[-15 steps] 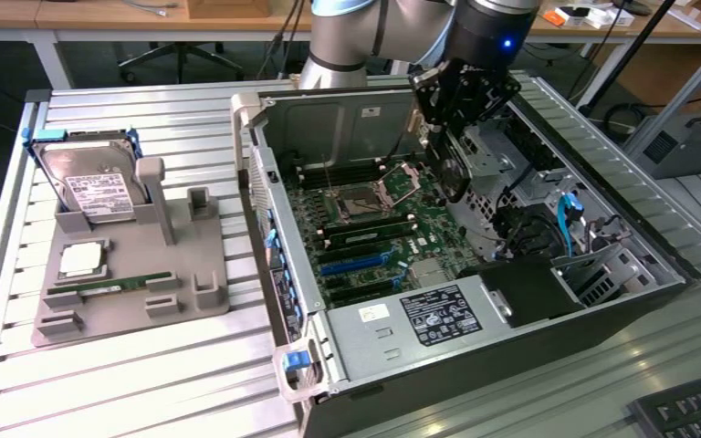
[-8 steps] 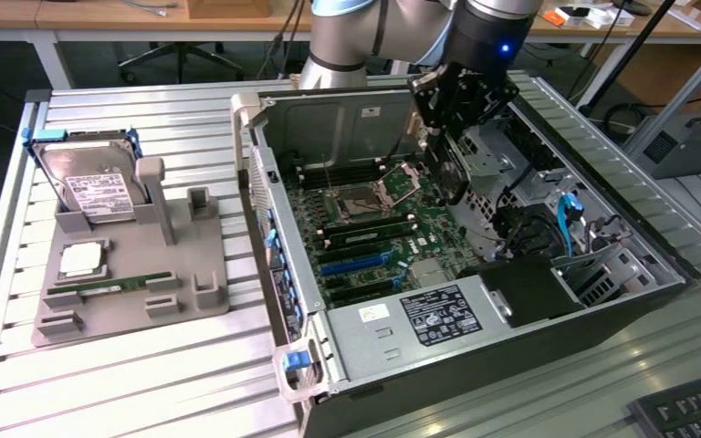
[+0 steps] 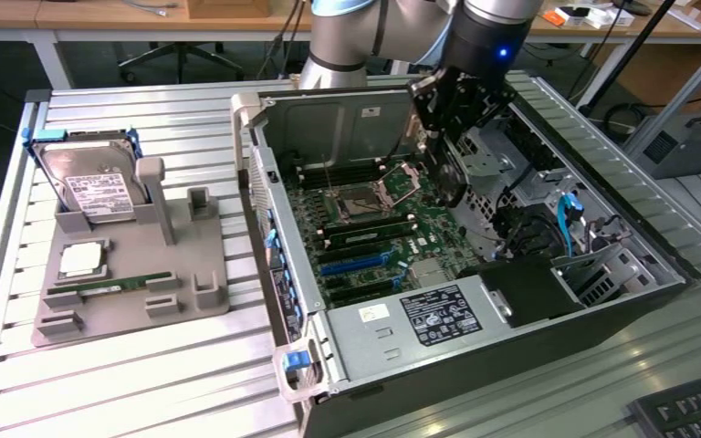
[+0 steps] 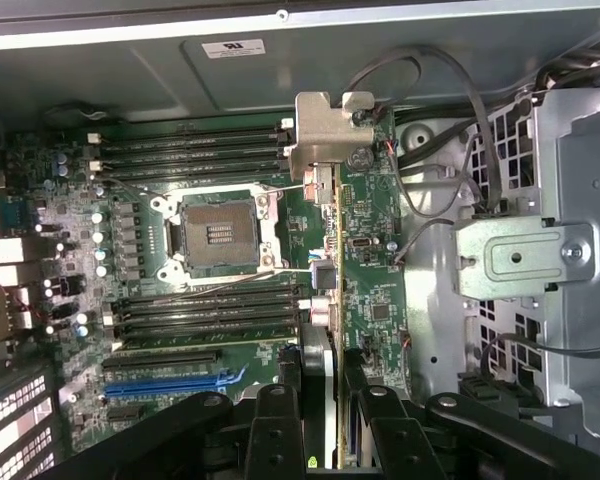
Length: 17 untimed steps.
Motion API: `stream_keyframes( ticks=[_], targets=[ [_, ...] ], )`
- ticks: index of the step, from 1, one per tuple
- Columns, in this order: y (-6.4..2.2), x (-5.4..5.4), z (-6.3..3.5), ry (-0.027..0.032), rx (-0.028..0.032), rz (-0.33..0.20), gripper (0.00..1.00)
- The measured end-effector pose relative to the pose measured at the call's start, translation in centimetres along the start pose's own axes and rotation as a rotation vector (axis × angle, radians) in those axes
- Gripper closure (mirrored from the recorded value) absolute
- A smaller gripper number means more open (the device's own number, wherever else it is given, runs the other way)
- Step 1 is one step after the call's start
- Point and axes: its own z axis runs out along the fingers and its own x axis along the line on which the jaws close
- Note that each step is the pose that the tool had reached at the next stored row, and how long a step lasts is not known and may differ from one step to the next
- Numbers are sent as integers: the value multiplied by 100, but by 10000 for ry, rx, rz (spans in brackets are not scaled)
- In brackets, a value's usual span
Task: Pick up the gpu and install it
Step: 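Pick up the gpu and move the gpu toward the slot, then insert the gpu into the slot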
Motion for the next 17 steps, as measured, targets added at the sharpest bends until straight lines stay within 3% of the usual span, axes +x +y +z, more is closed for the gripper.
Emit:
stream_keyframes(
  ticks=[17],
  targets=[
    [-1,1,55,0,0,0,73]
  ],
)
